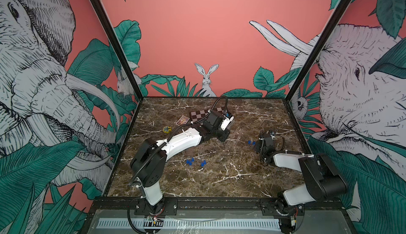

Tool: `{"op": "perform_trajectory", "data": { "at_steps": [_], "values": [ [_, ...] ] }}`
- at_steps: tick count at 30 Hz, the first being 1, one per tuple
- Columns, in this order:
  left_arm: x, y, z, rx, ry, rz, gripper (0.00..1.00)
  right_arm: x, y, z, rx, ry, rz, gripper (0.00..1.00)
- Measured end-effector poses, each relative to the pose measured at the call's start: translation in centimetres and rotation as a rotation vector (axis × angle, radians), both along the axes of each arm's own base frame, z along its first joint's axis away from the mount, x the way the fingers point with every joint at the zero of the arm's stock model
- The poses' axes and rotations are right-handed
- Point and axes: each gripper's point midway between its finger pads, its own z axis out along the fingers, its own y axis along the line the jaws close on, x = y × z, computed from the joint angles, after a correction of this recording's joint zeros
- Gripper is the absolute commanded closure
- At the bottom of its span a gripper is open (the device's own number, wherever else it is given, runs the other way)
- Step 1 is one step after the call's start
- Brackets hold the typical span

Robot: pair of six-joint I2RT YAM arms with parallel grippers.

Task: Remove stoppers from test tubes
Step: Place the stopper at the center of the board, then place the test tube at the center of the board.

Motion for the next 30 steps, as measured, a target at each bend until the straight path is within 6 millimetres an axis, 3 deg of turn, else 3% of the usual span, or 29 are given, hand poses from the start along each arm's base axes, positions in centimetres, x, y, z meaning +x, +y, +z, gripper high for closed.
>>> {"op": "perform_trajectory", "data": {
  "at_steps": [11,14,17,23,30],
  "values": [
    [0.0,0.0,0.0,0.001,-0.001,0.001,1.0,0.9,0.2,1.1,0.012,-0.058,-0.004,1.0],
    [0.1,0.0,-0.2,0.004,0.0,0.004,1.0,1.1,0.2,2.2,0.018,-0.088,-0.001,1.0],
    [0.3,0.0,-0.8,0.014,0.006,0.011,0.94,1.2,0.3,3.9,0.026,-0.132,0.003,0.98],
    [1.2,-0.7,-4.8,0.05,0.054,0.036,0.89,0.6,0.1,7.7,0.038,-0.204,0.011,0.95],
    [2.6,-1.8,-10.0,0.097,0.127,0.084,0.89,-0.5,-0.2,14.6,0.039,-0.335,0.035,0.94]
  ]
}}
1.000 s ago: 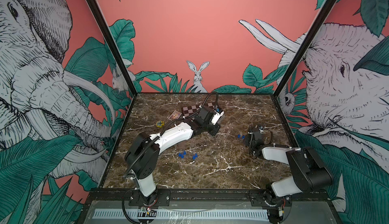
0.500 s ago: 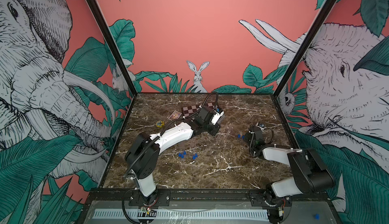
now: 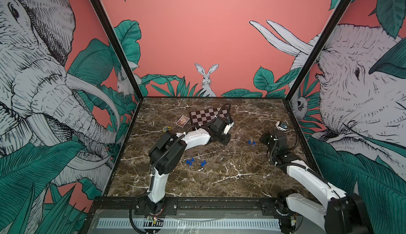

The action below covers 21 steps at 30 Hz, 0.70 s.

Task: Remove stoppers from test tubes
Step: Place the test tube at the center of the board.

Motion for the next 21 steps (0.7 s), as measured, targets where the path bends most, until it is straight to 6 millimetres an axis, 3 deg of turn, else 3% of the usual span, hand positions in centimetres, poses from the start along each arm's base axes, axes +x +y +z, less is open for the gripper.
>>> {"op": "perform_trajectory", "data": {
  "at_steps": [3,7,14,21],
  "values": [
    [0.9,-0.4,-0.8,0.02,-0.007,0.026,0.89,-0.6,-0.2,2.7,-0.002,-0.053,0.008,0.94],
    [1.8,-0.3,-1.1,0.061,-0.03,0.069,0.89,-1.5,-0.4,4.5,-0.014,-0.084,0.015,0.93],
    [3.3,0.1,-1.1,0.129,-0.059,0.123,0.84,-2.3,-0.6,5.3,-0.035,-0.08,0.023,0.93],
    [3.9,0.1,-3.6,0.186,-0.031,0.136,0.81,-2.6,-0.7,4.9,-0.047,-0.06,0.027,0.93]
  ]
}}
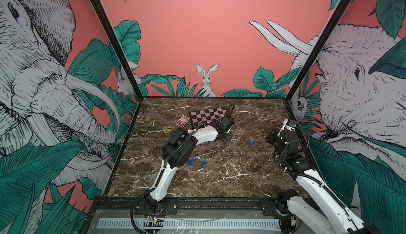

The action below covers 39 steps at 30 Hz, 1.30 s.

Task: Remove stoppers from test tubes
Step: Place the test tube at the center of the board.

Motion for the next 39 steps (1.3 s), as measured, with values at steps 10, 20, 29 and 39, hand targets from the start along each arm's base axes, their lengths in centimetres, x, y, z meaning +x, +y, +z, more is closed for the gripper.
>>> {"op": "perform_trajectory", "data": {
  "at_steps": [10,20,29,39],
  "values": [
    [0.2,-0.3,-0.1,0.01,0.014,0.004,0.76,-0.2,0.0,-0.2,-0.005,0.011,0.001,0.92],
    [0.1,-0.3,-0.1,0.007,0.017,0.003,0.75,-0.2,0.0,-0.3,-0.005,0.015,0.002,0.92],
    [0.2,-0.3,-0.1,0.006,0.017,0.004,0.7,0.0,0.2,-0.9,-0.007,0.035,0.012,0.92],
    [0.4,0.2,0.3,0.036,-0.013,0.002,0.52,0.2,0.6,-1.2,-0.002,0.046,0.03,0.92]
  ]
}}
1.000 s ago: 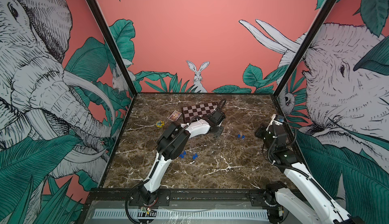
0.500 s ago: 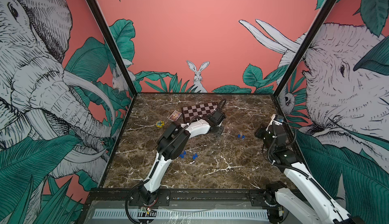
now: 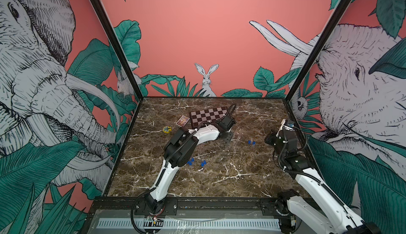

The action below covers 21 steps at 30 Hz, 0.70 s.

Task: Remove stoppers from test tubes
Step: Place the test tube at the center of the board.

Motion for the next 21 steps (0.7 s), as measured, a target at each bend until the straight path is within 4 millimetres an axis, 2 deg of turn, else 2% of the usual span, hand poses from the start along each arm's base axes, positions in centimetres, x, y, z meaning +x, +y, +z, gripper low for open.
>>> {"op": "perform_trajectory", "data": {
  "at_steps": [1,4,5,6,8,11,17,21],
  "values": [
    [0.1,0.0,0.1,0.001,-0.005,0.001,0.49,0.0,0.0,0.0,0.001,0.001,0.002,0.92],
    [0.2,0.2,0.8,0.01,-0.024,-0.008,0.32,0.0,0.1,0.0,0.003,0.0,0.007,0.92],
    [0.2,0.3,1.2,0.008,-0.033,-0.009,0.14,0.0,0.2,0.0,0.004,0.001,0.009,0.92],
    [0.2,0.4,1.7,0.011,-0.045,-0.013,0.0,0.0,0.2,0.0,0.004,0.001,0.01,0.92],
    [0.2,0.4,3.0,0.002,-0.069,-0.017,0.0,0.0,0.2,0.1,0.005,0.0,0.012,0.92],
    [0.1,0.3,6.1,-0.018,-0.13,-0.032,0.0,0.1,0.3,0.3,0.007,-0.006,0.013,0.91],
    [-0.7,0.2,14.8,-0.097,-0.313,-0.051,0.0,0.1,0.3,0.5,0.012,-0.007,0.012,0.89],
    [-0.8,1.7,20.6,-0.169,-0.458,0.024,0.0,0.2,0.4,0.2,0.015,0.001,0.013,0.84]
  ]
}}
